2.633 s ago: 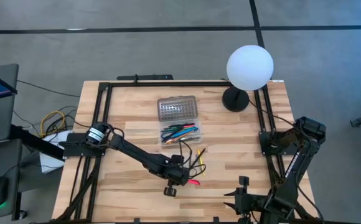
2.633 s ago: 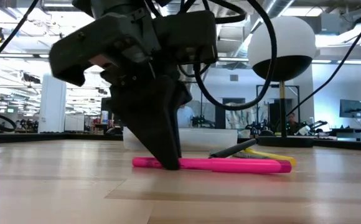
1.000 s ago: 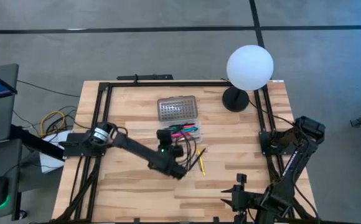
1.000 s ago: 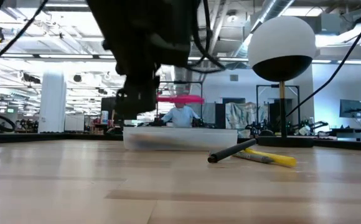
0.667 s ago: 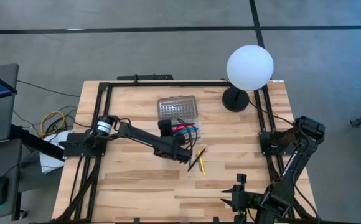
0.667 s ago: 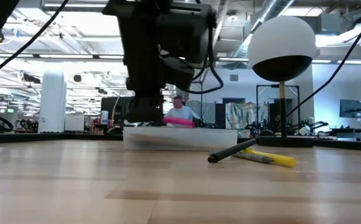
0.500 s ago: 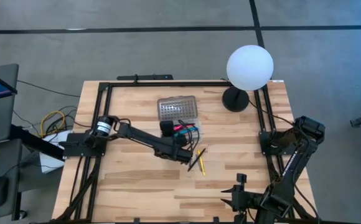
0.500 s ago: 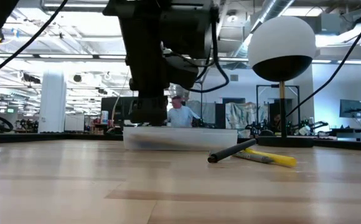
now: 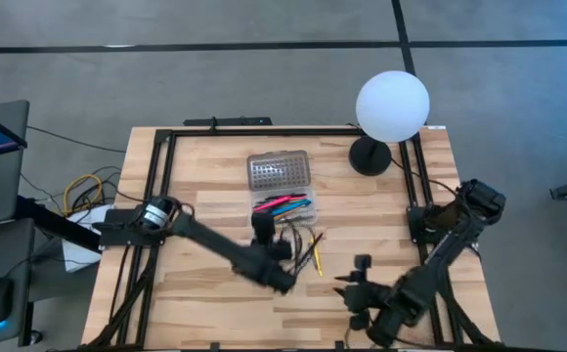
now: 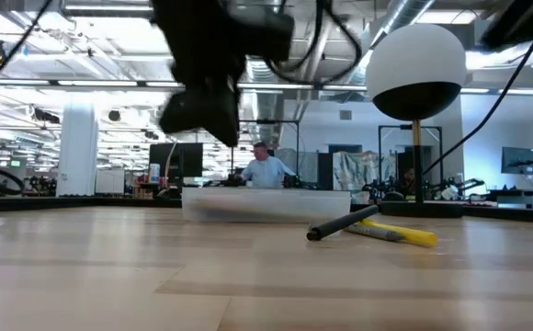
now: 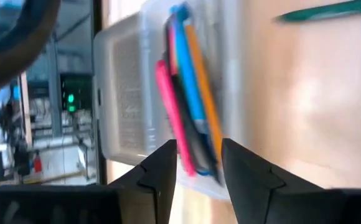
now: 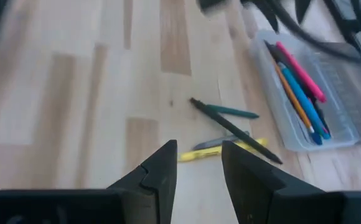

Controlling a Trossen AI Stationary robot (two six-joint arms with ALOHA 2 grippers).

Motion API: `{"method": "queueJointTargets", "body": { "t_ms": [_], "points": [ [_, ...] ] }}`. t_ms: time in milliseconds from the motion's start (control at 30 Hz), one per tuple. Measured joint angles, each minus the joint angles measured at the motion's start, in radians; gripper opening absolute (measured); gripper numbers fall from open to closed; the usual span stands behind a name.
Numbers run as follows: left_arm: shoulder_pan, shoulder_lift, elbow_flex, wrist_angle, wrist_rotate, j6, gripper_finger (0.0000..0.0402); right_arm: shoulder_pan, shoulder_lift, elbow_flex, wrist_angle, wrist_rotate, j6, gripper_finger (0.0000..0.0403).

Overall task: Pick & place school supplies into a supply box
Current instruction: Put the black pen into the gray supply box

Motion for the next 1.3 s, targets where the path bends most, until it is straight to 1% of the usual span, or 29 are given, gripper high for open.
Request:
{"method": "queueJointTargets", "body": {
  "t_ms": [167, 300, 400, 467, 633, 800, 1033, 1133, 1300],
  "points": [
    [-0.155, 0.0, 0.007, -0.017, 0.004, -0.074, 0.0122, -0.105, 0.0, -0.113, 0.166, -0.061, -0.207, 0.012],
    [-0.274, 0.0, 0.007, -0.029, 0.006, -0.203, 0.0122, -0.182, 0.0, -0.168, 0.24, -0.097, -0.323, 0.012],
    [-0.357, 0.0, 0.007, -0.029, -0.022, -0.292, 0.0122, -0.236, 0.0, -0.189, 0.278, -0.116, -0.403, 0.012],
    [-0.405, 0.0, 0.007, -0.029, -0.048, -0.334, 0.0122, -0.272, 0.0, -0.191, 0.298, -0.162, -0.452, 0.012],
    [-0.494, 0.0, 0.007, -0.029, -0.084, -0.439, 0.0122, -0.362, 0.0, -0.191, 0.396, -0.345, -0.574, 0.012],
    [-0.553, 0.0, 0.007, -0.029, -0.118, -0.527, 0.0122, -0.428, 0.0, -0.19, 0.447, -0.433, -0.67, 0.012],
    [-0.582, 0.0, 0.007, -0.029, -0.156, -0.568, 0.0122, -0.507, 0.0, -0.19, 0.453, -0.548, -0.724, 0.012],
    [-0.582, 0.0, 0.007, -0.029, -0.163, -0.584, 0.0122, -0.536, 0.034, -0.188, 0.467, -0.589, -0.752, 0.012],
    [-0.581, 0.007, 0.005, -0.028, -0.15, -0.598, 0.0122, -0.558, 0.106, -0.187, 0.455, -0.613, -0.796, 0.012]
  ]
}}
